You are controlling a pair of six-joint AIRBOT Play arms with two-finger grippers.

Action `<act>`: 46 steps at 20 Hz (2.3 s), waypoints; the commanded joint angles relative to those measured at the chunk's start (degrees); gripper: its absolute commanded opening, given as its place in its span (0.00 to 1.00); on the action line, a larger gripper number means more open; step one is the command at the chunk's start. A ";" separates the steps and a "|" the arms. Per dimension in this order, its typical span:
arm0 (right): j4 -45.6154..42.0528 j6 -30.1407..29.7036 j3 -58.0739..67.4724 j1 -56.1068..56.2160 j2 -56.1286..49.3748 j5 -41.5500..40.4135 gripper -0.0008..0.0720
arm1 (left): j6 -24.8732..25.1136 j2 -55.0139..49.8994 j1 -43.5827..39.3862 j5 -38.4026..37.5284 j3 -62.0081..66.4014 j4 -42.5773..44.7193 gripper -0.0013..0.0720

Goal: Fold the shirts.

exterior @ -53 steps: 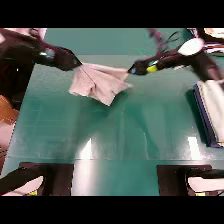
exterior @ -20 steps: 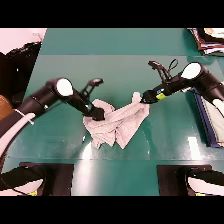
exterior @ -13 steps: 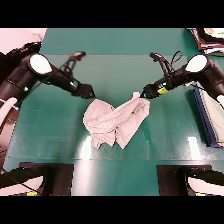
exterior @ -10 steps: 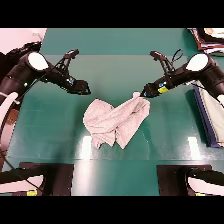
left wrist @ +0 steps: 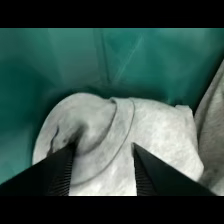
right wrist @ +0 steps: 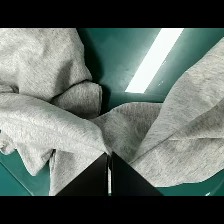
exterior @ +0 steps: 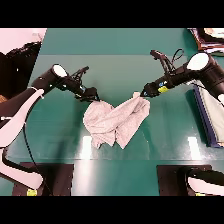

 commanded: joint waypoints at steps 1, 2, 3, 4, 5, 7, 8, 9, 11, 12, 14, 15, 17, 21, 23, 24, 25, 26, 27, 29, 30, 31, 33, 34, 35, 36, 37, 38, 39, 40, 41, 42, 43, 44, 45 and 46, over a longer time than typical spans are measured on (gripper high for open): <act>0.02 0.15 0.07 0.04 -0.02 0.02 0.03 | 0.15 -1.77 -1.55 4.24 0.13 -0.48 0.60; 0.02 0.15 0.07 0.04 -0.02 0.07 0.03 | -0.24 -1.75 -1.36 4.70 0.13 -0.55 0.52; 0.02 0.17 0.07 0.04 -0.02 0.07 0.03 | -0.17 -1.70 -0.96 4.59 0.17 -0.55 0.11; 0.00 0.15 0.07 0.02 -0.02 0.00 0.03 | -0.20 -1.70 -0.42 4.00 0.57 -0.35 0.04; -0.02 0.15 0.07 -0.02 -0.02 0.02 0.03 | -0.22 -1.55 0.50 2.62 1.38 -0.26 0.05; -0.02 0.15 0.07 -0.70 -0.02 0.44 0.04 | -0.17 -0.85 2.54 -0.55 4.13 0.94 0.05; -0.02 0.15 0.07 -1.46 -0.02 0.81 0.19 | -0.17 -0.13 3.54 -1.90 5.75 2.27 0.05; -0.02 0.15 0.07 -2.64 -0.02 1.36 0.47 | -0.17 0.63 4.31 -2.60 7.23 3.96 0.05; -0.11 0.15 0.04 -5.55 -0.09 1.33 0.54 | -0.17 2.40 5.20 -2.97 9.68 7.37 0.05; -0.15 0.13 0.04 -7.23 -0.24 1.11 0.54 | -0.15 3.19 5.31 -2.95 10.38 8.28 0.05; 0.00 0.13 0.04 -10.69 -1.95 1.25 0.54 | 0.02 4.02 5.29 -2.78 10.67 9.01 0.05; 0.02 0.11 0.04 -12.37 -3.76 1.53 0.54 | 0.07 4.00 5.29 -2.84 10.67 9.01 0.05; 0.48 0.11 0.04 -13.79 -8.35 1.46 0.54 | 0.04 4.00 5.27 -2.93 10.64 8.98 0.05; 7.02 -0.17 0.09 -13.86 -16.92 -2.82 0.54 | 0.04 4.00 5.27 -3.23 10.64 8.96 0.05; 10.84 -0.20 0.13 -13.86 -20.02 -5.62 0.54 | 0.04 4.00 5.27 -3.19 10.64 8.96 0.05; 11.63 -0.20 0.50 -13.81 -21.31 -6.71 0.54 | 0.04 4.00 5.27 -3.19 10.64 8.96 0.05; 11.89 -0.20 1.40 -13.62 -22.64 -6.91 0.54 | 0.07 4.00 5.27 -3.19 10.64 8.96 0.05; 12.00 -0.17 2.80 -13.22 -24.11 -6.64 0.54 | 0.07 4.00 5.27 -3.17 10.64 8.96 0.05; 11.96 -0.17 4.28 -12.68 -25.49 -6.56 0.54 | 0.07 4.00 5.27 -3.17 10.64 8.98 0.05; 11.87 -0.15 7.43 -11.19 -28.13 -6.73 0.54 | 0.07 4.00 5.27 -3.17 10.64 8.98 0.05; 11.89 -0.13 9.03 -10.45 -29.51 -6.69 0.54 | 0.07 3.98 5.27 -3.19 10.64 8.98 0.05; 11.96 -0.13 10.47 -9.75 -30.67 -6.60 0.53 | 0.07 4.00 5.27 -3.23 10.64 8.98 0.05; 11.78 -0.20 12.72 -8.50 -32.02 -6.97 0.34 | 0.07 4.00 5.29 -3.61 10.64 8.98 0.05; 11.82 -0.79 13.44 -8.15 -32.11 -7.78 0.12 | 0.02 4.02 5.27 -3.91 10.67 8.98 0.05; 11.85 -2.01 14.40 -8.17 -32.00 -7.96 0.03 | -0.04 4.13 5.29 -3.98 10.67 9.27 0.05; 11.85 -2.38 15.65 -8.20 -31.61 -7.76 0.03 | -0.37 4.70 5.29 -4.00 10.67 10.51 0.05; 11.82 -2.73 16.72 -8.55 -30.58 -7.50 0.03 | -1.31 5.73 5.29 -3.87 10.67 12.39 0.05; 11.82 -3.04 17.97 -9.22 -28.87 -7.48 0.03 | -2.36 7.65 5.29 -3.45 10.69 15.08 0.05; 11.80 -3.10 19.28 -9.99 -26.80 -7.50 0.03 | -3.15 10.23 5.29 -2.71 10.67 18.21 0.05; 11.80 -3.15 20.85 -11.10 -24.09 -7.52 0.03 | -3.72 13.27 5.29 -1.77 10.69 21.31 0.05; 11.78 -3.15 22.73 -12.37 -21.09 -7.37 0.03 | -4.61 16.74 5.29 -0.70 10.69 24.20 0.05; 11.80 -3.15 24.57 -13.60 -18.14 -7.28 0.03 | -4.96 20.96 5.29 0.57 10.69 26.80 0.05; 11.80 -3.15 26.49 -14.78 -15.06 -7.13 0.03 | -4.96 25.42 5.29 2.10 10.69 28.61 0.05; 11.78 -3.15 28.68 -16.04 -11.74 -6.97 0.03 | -4.96 29.64 5.29 3.67 10.69 29.57 0.05; 11.80 -3.15 30.71 -17.16 -8.72 -6.60 0.03 | -4.96 33.88 5.29 5.51 10.69 29.68 0.05; 11.80 -3.15 32.70 -18.25 -5.53 -6.25 0.03 | -4.96 38.36 5.27 7.65 10.69 29.64 0.05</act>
